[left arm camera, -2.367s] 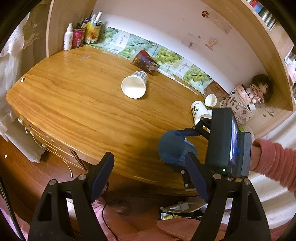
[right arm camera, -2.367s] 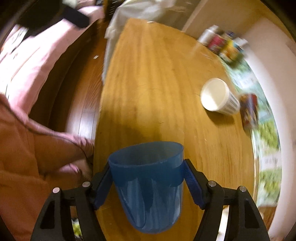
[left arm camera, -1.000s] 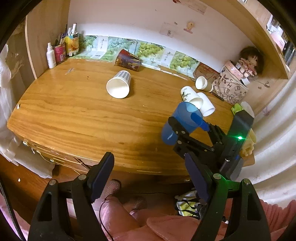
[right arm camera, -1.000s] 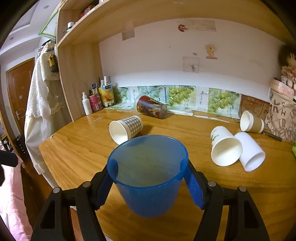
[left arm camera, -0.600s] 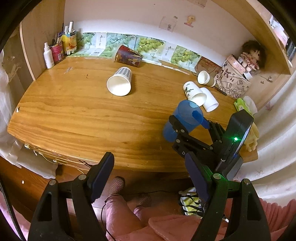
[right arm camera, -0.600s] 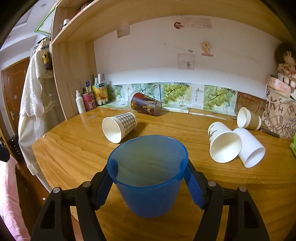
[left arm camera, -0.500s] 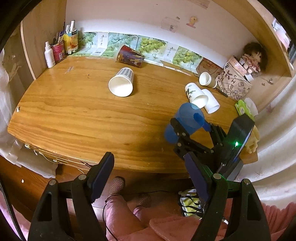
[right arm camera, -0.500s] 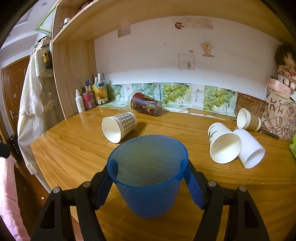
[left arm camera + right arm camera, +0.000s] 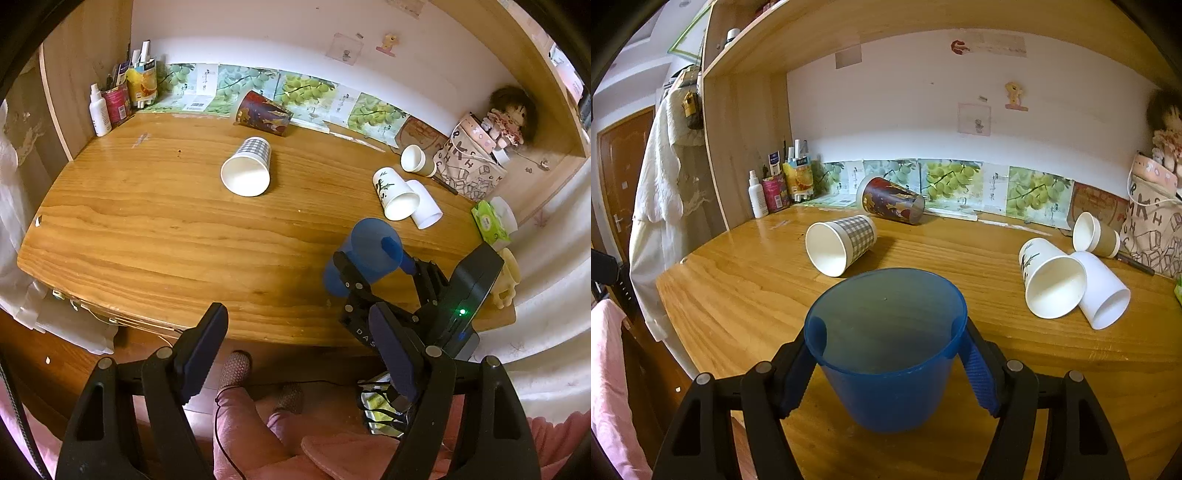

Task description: Flip cup upright

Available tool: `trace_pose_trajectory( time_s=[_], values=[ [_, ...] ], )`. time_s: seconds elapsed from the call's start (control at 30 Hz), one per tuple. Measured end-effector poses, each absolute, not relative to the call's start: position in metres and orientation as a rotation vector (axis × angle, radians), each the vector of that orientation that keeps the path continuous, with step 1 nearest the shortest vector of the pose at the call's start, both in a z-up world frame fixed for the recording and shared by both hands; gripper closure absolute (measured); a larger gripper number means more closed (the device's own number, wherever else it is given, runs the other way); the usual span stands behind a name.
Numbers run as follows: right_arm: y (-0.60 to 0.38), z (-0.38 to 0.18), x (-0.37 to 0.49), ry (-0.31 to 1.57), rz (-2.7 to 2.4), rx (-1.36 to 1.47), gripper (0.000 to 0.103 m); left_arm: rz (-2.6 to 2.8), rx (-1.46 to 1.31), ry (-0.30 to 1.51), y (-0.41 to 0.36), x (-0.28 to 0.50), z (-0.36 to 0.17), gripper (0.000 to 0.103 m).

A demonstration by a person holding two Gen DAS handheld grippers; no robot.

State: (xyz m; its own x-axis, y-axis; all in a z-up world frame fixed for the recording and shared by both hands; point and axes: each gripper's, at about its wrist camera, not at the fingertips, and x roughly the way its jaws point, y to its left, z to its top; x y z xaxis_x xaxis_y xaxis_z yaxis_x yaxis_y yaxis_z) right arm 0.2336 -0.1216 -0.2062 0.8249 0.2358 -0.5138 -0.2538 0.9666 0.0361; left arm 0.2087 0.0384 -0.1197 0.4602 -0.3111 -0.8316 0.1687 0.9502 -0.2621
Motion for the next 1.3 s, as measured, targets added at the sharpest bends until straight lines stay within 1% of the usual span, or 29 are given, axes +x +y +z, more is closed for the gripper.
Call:
trace_pose_trajectory(
  time_s=[0.33, 0.4, 0.47, 0.77, 1.3],
  values=[
    [-0.124, -0.206, 0.233, 0.55, 0.276, -0.041, 0.03, -0.305, -0.134, 1.052, 0.033, 0.208, -0.118, 0.021],
    [-0.125, -0.207, 0.232, 0.561, 0.282, -0.039, 0.025, -0.305, -0.132, 1.051, 0.031, 0.209, -0.119, 0.021],
    [-0.126, -0.208, 0.23, 0.567, 0.285, -0.043, 0.022, -0.306, -0.132, 1.055, 0.03, 0.209, -0.119, 0.021],
    [-0.13, -0.214, 0.223, 0.614, 0.309, -0.06, 0.02, -0.304, -0.127, 1.05, 0.021, 0.206, -0.117, 0.021],
    [-0.152, -0.238, 0.187, 0.823, 0.298, -0.122, 0.018, -0.259, -0.197, 1.101, 0.005, 0.186, -0.133, 0.021]
  ],
)
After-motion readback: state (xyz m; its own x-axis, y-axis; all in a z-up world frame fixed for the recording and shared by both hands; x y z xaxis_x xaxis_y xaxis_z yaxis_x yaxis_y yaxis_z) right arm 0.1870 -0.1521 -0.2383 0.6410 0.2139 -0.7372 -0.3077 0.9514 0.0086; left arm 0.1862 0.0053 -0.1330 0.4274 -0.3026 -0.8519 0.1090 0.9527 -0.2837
